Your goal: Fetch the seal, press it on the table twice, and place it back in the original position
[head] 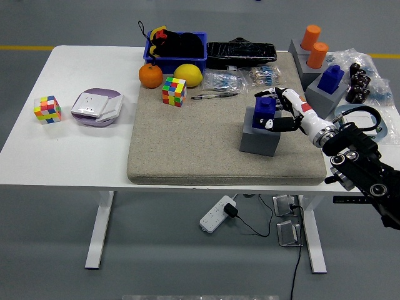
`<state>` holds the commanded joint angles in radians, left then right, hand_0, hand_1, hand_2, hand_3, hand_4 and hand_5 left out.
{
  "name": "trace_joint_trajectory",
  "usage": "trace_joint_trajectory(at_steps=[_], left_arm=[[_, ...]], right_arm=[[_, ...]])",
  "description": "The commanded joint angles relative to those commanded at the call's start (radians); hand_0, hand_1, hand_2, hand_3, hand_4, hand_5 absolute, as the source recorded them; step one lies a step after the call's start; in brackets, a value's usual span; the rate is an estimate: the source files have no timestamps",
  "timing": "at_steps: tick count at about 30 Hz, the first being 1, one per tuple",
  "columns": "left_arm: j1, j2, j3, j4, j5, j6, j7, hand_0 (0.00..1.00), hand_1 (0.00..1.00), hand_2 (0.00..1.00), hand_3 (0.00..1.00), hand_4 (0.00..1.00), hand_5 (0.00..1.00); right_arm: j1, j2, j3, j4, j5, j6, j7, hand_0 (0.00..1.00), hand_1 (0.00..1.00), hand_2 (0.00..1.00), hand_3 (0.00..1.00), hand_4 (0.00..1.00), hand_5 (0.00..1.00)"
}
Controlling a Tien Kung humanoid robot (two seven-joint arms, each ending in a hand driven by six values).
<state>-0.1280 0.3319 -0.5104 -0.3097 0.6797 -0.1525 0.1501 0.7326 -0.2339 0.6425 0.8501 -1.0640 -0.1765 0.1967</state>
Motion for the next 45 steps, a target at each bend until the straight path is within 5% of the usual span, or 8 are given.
trace_joint_trajectory(at_steps=[10,11,45], left_arm=[[0.0,0.0,0.001,0.001,-0.001,0.0,0.001,0.821,0.797,0.766,0.814,0.766,0.292],[0.0,0.0,0.001,0.0,-0.001,0.0,0.0,0.82,0.797,0.766,0.814,0.765,0.292],[0.001,0.0,0.001,0.0,-0.001,-0.001,0.0,0.821,0.798,0.766,0.814,0.763,0.296]], right_arm=[[0.004,0.001,-0.01,-0.002,0.004,-0.003,0.004,0.661,0.55,0.546,0.572,0.671,0.002],[0.004,0.001,-0.01,-0.003,0.004,-0.002,0.004,0.732,0.705,0.702,0.713,0.78,0.002],[0.009,0.004,-0.03,-0.005,0.0,-0.017,0.009,0.815,0.834,0.825,0.848,0.894,0.002]])
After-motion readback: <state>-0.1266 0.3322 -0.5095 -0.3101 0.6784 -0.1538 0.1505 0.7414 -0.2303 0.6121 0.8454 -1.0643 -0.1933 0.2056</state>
